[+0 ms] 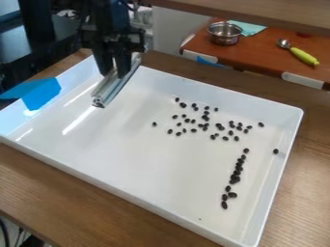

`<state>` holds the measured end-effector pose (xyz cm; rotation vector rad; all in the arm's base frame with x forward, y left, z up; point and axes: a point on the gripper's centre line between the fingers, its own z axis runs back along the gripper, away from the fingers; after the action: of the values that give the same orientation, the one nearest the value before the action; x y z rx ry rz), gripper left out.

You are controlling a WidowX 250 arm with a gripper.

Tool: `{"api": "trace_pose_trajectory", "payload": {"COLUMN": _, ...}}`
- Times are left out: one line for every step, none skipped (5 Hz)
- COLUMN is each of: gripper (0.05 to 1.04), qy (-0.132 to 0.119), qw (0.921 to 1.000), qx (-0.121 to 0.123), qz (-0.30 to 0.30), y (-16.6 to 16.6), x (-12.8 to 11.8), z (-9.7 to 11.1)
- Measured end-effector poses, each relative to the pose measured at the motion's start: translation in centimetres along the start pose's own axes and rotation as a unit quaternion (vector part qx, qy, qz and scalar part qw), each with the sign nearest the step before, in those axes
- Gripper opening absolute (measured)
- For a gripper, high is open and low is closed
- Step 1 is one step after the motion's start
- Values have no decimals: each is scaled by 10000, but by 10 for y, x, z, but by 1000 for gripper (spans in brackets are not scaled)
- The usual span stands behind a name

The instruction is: Sweep into pile

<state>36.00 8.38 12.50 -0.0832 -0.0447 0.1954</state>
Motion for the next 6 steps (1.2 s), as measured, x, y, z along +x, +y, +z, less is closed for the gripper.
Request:
{"api": "trace_pose_trajectory", "payload": {"gripper": 336, "qy": 124, "qw": 9996, "qx": 244, "qz": -65, "y": -7, "x": 5, "z": -21}}
{"api": "trace_pose_trajectory", "payload": {"gripper": 336, "qy": 111, "qw": 9992, "qx": 370, "qz": 38, "y": -9, "x": 10, "z": -34}}
{"api": "trace_pose_trajectory", "payload": {"gripper": 336, "qy": 191, "qw": 9987, "qx": 470, "qz": -55, "y": -16, "x": 12, "z": -52}}
{"api": "trace_pose_trajectory", "payload": {"gripper": 336, "qy": 239, "qw": 9987, "qx": 450, "qz": -91, "y": -24, "x": 11, "z": -54}}
{"api": "trace_pose_trajectory", "payload": {"gripper": 336, "qy": 270, "qw": 9984, "qx": 420, "qz": -255, "y": -39, "x": 8, "z": -58}}
{"api": "trace_pose_trajectory", "payload": {"gripper": 336, "qy": 322, "qw": 9986, "qx": 304, "qz": -283, "y": -61, "x": 5, "z": -60}}
